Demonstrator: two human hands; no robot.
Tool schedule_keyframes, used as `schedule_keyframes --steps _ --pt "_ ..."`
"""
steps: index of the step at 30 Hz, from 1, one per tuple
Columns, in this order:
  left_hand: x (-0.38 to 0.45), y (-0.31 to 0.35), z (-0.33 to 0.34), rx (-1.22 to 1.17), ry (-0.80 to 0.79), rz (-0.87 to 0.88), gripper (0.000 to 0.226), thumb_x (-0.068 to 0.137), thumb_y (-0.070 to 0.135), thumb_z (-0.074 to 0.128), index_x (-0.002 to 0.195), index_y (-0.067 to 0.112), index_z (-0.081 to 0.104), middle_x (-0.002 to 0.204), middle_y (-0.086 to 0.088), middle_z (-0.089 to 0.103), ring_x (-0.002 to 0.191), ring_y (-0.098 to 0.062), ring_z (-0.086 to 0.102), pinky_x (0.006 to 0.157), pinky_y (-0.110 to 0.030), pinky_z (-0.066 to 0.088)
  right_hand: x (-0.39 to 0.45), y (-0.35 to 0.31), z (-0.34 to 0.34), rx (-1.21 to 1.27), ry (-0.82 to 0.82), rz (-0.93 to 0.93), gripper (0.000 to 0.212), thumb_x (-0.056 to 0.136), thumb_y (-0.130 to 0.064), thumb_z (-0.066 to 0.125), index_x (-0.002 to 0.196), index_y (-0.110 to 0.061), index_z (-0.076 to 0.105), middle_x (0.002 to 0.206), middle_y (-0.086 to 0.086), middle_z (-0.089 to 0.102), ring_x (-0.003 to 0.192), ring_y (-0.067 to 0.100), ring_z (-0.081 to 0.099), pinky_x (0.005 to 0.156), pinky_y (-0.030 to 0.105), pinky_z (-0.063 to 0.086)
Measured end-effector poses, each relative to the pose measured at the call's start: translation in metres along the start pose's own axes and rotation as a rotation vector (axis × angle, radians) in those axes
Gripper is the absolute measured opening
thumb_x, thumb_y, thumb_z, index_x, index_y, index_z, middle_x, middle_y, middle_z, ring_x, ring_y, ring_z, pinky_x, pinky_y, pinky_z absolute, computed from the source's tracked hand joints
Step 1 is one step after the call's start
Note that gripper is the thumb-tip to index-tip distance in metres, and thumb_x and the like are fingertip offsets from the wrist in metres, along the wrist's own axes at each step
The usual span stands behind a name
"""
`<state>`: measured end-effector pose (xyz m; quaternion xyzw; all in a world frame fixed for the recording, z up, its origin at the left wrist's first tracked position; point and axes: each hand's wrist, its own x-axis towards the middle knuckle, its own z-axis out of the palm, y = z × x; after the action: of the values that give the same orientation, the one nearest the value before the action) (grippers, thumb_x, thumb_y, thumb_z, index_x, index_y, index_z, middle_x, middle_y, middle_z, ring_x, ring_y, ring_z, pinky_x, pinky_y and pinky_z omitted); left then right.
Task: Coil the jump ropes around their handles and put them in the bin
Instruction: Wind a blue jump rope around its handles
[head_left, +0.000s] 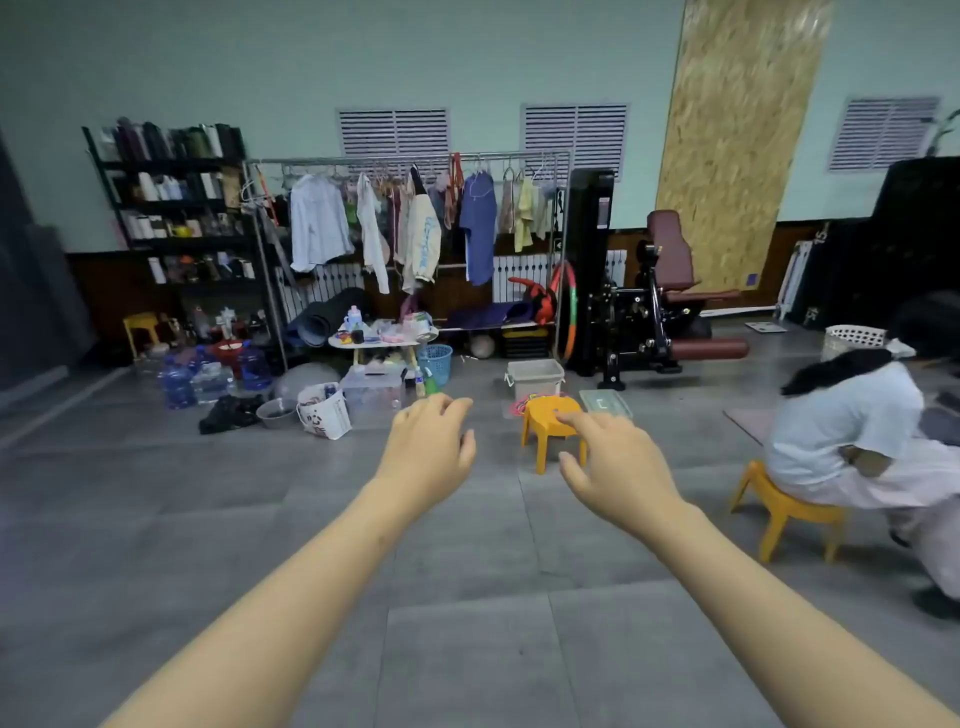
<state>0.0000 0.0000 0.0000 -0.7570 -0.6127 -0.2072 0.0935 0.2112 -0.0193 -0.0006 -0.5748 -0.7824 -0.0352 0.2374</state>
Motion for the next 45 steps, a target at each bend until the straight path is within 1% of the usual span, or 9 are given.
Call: schedule_keyframes --steps 8,16,23,27,31,36,41,43,45 --pt "0.13 -0.006 0.083 -0.045 0.036 -0.023 0.044 0.095 0.026 0.044 0.137 0.016 0.045 0.127 -0.006 0.052 0.12 -0.027 0.046 0.097 -0.035 0.032 0.125 0.085 0.064 0.012 0.044 -0.002 0.044 0.088 -0.027 0.055 0.13 -0.02 0.052 0.122 0.001 0.059 0.116 0.027 0.048 0.09 0.033 0.037" --pt "0.266 -0.019 0.14 -0.025 0.063 -0.055 0.043 0.093 0.023 0.047 0.135 0.013 0.048 0.126 -0.006 0.054 0.118 -0.028 0.047 0.097 -0.038 0.034 0.267 0.162 0.099 0.002 0.007 -0.042 0.046 0.089 -0.029 0.052 0.135 -0.021 0.046 0.124 0.0 0.056 0.115 0.026 0.048 0.092 0.034 0.035" --pt "0.361 -0.052 0.2 -0.031 0.005 -0.093 0.044 0.095 0.026 0.045 0.138 0.015 0.045 0.13 -0.007 0.051 0.12 -0.027 0.046 0.099 -0.037 0.033 0.357 0.202 0.148 -0.035 -0.027 -0.082 0.048 0.091 -0.032 0.051 0.137 -0.023 0.044 0.127 -0.001 0.055 0.119 0.022 0.045 0.094 0.028 0.03" --pt "0.426 -0.085 0.246 -0.042 -0.028 -0.093 0.046 0.094 0.027 0.046 0.138 0.015 0.045 0.133 -0.008 0.05 0.122 -0.028 0.046 0.101 -0.038 0.033 0.423 0.224 0.189 -0.025 -0.035 -0.067 0.047 0.091 -0.032 0.05 0.137 -0.024 0.044 0.127 -0.002 0.054 0.119 0.022 0.044 0.093 0.029 0.032" --pt "0.5 -0.123 0.287 -0.022 -0.063 -0.079 0.048 0.096 0.031 0.043 0.141 0.017 0.04 0.14 -0.006 0.045 0.127 -0.027 0.041 0.106 -0.039 0.03 0.496 0.242 0.238 -0.047 -0.055 -0.029 0.047 0.088 -0.035 0.05 0.133 -0.023 0.049 0.121 0.001 0.057 0.113 0.026 0.049 0.091 0.033 0.035" --pt "0.59 -0.157 0.323 -0.007 -0.121 -0.052 0.05 0.097 0.033 0.041 0.144 0.019 0.035 0.144 -0.007 0.039 0.131 -0.028 0.038 0.108 -0.037 0.026 0.584 0.262 0.286 -0.053 -0.041 0.002 0.05 0.076 -0.039 0.048 0.12 -0.019 0.061 0.109 0.002 0.065 0.102 0.029 0.058 0.09 0.04 0.042" --pt "0.664 -0.182 0.364 0.003 -0.152 -0.021 0.049 0.096 0.034 0.039 0.143 0.018 0.038 0.142 -0.008 0.043 0.128 -0.028 0.041 0.107 -0.036 0.027 0.663 0.285 0.322 -0.044 -0.013 0.013 0.049 0.072 -0.041 0.042 0.108 -0.018 0.067 0.093 -0.001 0.068 0.084 0.027 0.064 0.073 0.036 0.05" --pt "0.693 -0.191 0.384 -0.001 -0.164 -0.024 0.055 0.092 0.038 0.031 0.141 0.016 0.041 0.14 -0.009 0.045 0.128 -0.029 0.042 0.108 -0.038 0.027 0.696 0.296 0.341 -0.066 -0.02 -0.006 0.05 0.07 -0.041 0.041 0.106 -0.019 0.069 0.093 -0.002 0.069 0.082 0.024 0.065 0.069 0.033 0.051" --pt "0.724 -0.2 0.406 0.001 -0.176 -0.028 0.055 0.092 0.038 0.031 0.142 0.016 0.04 0.141 -0.01 0.044 0.129 -0.028 0.041 0.109 -0.038 0.026 0.729 0.309 0.363 -0.074 -0.046 -0.028 0.048 0.07 -0.04 0.046 0.107 -0.019 0.068 0.097 -0.002 0.069 0.085 0.023 0.066 0.07 0.034 0.052"
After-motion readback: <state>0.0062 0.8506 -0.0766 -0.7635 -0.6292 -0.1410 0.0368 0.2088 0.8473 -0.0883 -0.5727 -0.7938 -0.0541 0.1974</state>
